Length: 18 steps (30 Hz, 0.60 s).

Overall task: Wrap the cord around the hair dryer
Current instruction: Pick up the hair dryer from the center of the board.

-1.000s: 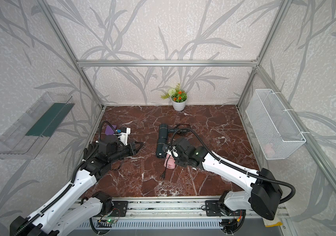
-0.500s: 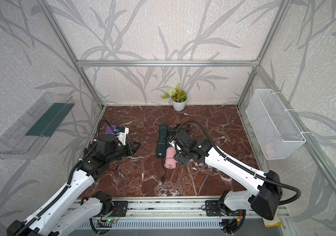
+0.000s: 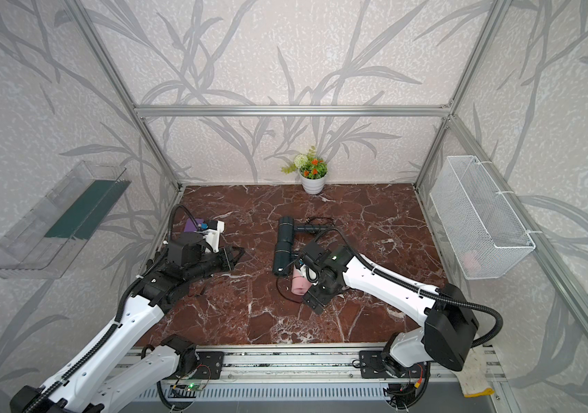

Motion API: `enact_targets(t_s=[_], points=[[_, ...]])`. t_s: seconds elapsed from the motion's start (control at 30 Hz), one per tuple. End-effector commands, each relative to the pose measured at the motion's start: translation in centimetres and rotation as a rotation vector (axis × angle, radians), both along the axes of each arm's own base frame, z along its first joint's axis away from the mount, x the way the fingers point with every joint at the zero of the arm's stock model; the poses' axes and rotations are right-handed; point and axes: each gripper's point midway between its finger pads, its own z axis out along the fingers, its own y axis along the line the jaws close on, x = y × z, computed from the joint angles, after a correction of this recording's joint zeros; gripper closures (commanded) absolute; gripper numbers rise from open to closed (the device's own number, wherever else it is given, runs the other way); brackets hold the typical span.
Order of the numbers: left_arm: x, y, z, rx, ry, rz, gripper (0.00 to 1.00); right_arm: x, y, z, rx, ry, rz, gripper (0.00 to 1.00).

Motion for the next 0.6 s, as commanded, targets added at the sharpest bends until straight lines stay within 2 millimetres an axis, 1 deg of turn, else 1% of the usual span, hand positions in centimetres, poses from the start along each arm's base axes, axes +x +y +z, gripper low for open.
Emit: enact_targets(t_s=[0.0,0.07,0.1,0.27,0.37,0.4,0.43,0.5,0.53,0.57], points=[[0.3,0.6,0.8,0.03,-0.02,0.016,0.96,-1.9,-0.9,-1.4,-0.089,0.126,-0.105,0.01],[0.4,0.6,1.0,0.032,-0.021,0.017,0.96,-2.6,-2.0,-2.4,-0.188,0.188,-0.133,0.0],[0.4,0.6,0.9,0.036,-0.019,0.018,0.95,-3.1,-2.6,-2.9,-0.235,0.214,-0.146,0.02],[0.5,0.8,1.0,0.041,-0.022,0.025,0.94,-6.4,-4.2,-4.2,-0.378,0.281,-0.092,0.02],[0.7,0.8,0.9,0.047,-0.02,0.028,0.93,-8.3,-4.8,-4.9,-0.417,0.324,-0.071,0.01],[0.8,0.9,0.9,0.049,-0.018,0.029,0.94,-8.7,-5.0,-4.9,-0.41,0.332,-0.071,0.0],[0.9,0.8,0.9,0.049,-0.018,0.028,0.93,-9.5,-4.8,-4.8,-0.41,0.326,-0.032,0.01],[0.9,0.8,0.8,0.051,-0.014,0.025,0.93,-9.9,-4.4,-4.0,-0.376,0.31,-0.003,0.01],[1.0,0.7,0.9,0.049,-0.014,0.023,0.93,-9.7,-4.1,-3.6,-0.345,0.29,-0.007,0.01],[1.1,0.7,0.8,0.047,-0.013,0.021,0.93,-9.0,-3.7,-3.0,-0.304,0.246,-0.01,0.01]])
